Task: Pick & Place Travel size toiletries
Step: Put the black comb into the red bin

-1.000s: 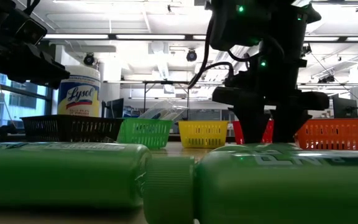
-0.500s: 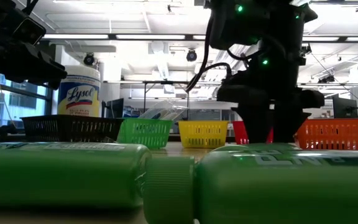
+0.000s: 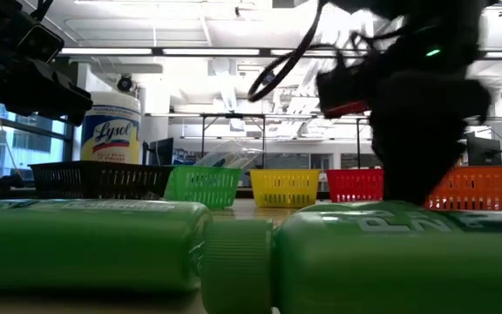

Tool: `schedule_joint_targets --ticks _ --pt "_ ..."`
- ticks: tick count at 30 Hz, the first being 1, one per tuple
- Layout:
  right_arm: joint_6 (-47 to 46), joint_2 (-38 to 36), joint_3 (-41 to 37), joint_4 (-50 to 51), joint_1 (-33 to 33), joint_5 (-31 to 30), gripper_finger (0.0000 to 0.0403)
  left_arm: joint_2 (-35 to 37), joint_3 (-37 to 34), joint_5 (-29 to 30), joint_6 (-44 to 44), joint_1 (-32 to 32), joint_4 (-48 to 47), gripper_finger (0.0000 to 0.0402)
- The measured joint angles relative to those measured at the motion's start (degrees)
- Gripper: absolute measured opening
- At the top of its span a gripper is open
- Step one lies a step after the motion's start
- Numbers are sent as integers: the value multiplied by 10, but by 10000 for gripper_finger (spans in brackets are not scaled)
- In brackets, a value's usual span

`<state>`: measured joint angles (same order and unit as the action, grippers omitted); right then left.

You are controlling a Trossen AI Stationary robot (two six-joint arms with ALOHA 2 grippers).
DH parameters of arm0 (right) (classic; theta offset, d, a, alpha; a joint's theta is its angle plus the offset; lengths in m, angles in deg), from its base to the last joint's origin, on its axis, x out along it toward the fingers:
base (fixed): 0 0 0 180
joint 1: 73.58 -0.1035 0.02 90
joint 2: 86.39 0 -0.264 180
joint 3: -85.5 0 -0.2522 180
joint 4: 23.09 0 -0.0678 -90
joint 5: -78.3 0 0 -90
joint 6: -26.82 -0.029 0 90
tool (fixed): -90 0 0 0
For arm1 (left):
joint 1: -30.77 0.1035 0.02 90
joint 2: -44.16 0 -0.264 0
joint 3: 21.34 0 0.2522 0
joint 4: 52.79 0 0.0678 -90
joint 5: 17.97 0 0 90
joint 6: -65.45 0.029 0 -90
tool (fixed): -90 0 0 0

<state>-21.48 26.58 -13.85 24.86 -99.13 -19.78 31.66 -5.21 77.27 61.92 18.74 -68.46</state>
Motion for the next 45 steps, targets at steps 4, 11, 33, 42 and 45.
schedule_joint_targets --ticks 4,11,33,42,45 --pt "38 0 0 -5 -25 -4 215 0 0 0 0 0 0 0" --pt "35 1 0 -2 -43 -23 191 0 0 0 0 0 0 0" --pt "53 -16 -2 -2 -57 -96 25 0 -1 0 0 0 0 0" --pt "67 -26 -3 2 -59 -97 3 0 -1 1 0 0 0 0" --pt "68 -30 -3 5 -59 -105 3 0 -1 0 0 0 0 0"
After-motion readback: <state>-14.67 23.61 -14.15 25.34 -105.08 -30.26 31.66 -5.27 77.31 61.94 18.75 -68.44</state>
